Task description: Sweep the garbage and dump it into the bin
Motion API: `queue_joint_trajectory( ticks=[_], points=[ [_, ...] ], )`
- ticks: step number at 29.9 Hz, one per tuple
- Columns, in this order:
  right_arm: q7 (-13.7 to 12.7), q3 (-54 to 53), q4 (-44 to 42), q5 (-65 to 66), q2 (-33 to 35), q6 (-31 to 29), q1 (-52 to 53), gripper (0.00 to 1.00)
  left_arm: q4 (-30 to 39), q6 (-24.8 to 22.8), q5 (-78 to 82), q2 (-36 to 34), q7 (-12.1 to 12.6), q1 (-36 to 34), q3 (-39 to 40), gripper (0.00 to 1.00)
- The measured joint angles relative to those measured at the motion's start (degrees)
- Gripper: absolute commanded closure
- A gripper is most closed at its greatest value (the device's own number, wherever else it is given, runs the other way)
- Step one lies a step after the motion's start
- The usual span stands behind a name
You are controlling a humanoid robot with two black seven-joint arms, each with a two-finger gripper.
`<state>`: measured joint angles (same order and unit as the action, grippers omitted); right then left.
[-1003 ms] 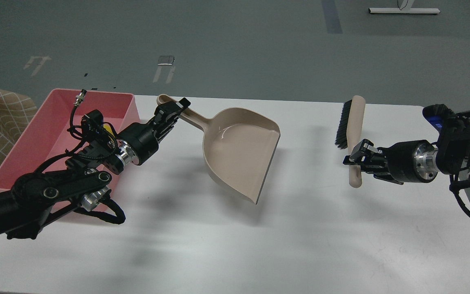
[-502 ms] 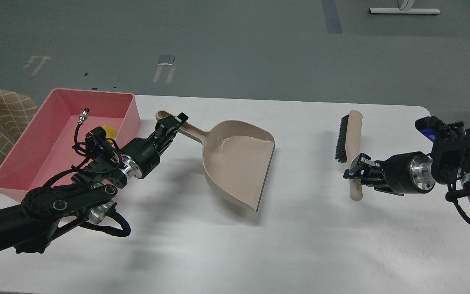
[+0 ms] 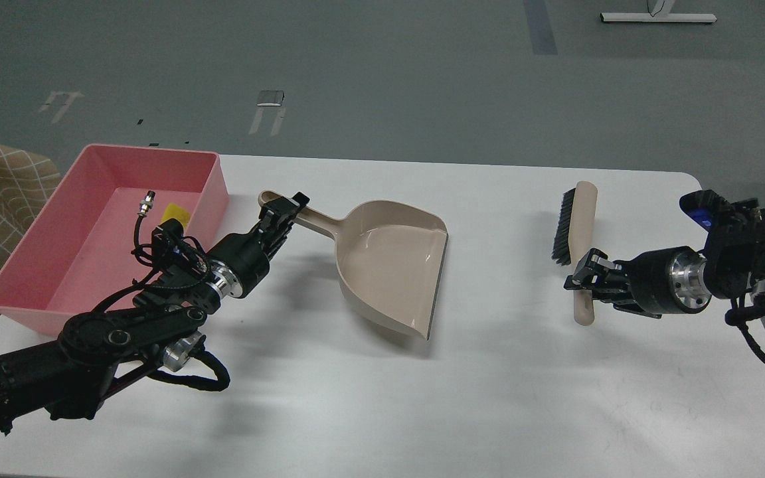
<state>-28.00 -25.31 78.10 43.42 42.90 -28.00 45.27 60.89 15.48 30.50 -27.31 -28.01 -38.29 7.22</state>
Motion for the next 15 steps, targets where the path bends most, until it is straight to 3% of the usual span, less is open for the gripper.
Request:
queue_joint_trajectory(
  ticks=[7, 11, 13, 15],
  points=[
    [0.0, 0.6, -0.91, 0.0, -0.76, 0.0, 0.08, 0.89, -0.65, 0.0, -0.07, 0.61, 0.0, 0.37, 0.0, 1.0],
    [0.0, 0.61, -0.93, 0.07, -1.1, 0.0, 0.09, 0.81, -0.69, 0.0, -0.09, 0.64, 0.0, 0.37, 0.0, 1.0],
    [0.0, 0.62, -0.93, 0.08, -1.12, 0.0, 0.09, 0.78, -0.69, 0.0, -0.09, 0.64, 0.0, 0.37, 0.0, 0.96],
    [0.0, 0.68, -0.93, 0.09, -1.14, 0.0, 0.09, 0.67, -0.69, 0.0, -0.09, 0.64, 0.0, 0.37, 0.0, 0.76]
  ],
)
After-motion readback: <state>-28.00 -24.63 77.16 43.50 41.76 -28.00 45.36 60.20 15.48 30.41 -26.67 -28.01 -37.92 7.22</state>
